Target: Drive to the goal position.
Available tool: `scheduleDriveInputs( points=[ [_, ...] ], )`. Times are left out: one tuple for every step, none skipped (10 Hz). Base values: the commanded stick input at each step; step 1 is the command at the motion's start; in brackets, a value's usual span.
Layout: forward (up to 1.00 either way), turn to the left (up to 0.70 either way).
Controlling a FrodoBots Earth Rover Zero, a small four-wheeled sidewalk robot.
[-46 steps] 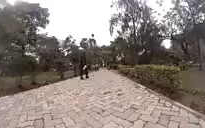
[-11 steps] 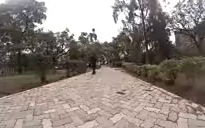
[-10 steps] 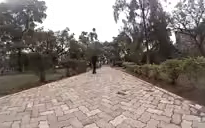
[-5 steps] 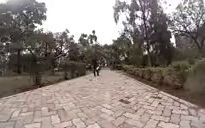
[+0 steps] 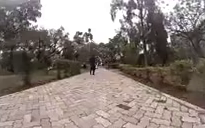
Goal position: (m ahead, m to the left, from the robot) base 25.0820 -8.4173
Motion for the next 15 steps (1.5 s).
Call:
scheduleDriveInputs(
  points=[
    [0.7, 0.0],
    [0.7, 0.0],
    [0.7, 0.0],
    [0.7, 0.0],
    [0.7, 0.0],
    [0.7, 0.0],
    [0.7, 0.0],
    [0.7, 0.0],
    [0.7, 0.0],
    [0.7, 0.0],
    [0.7, 0.0],
    [0.7, 0.0],
    [0.7, -0.08],
    [0.7, -0.26],
    [0.7, -0.35]
  ],
)
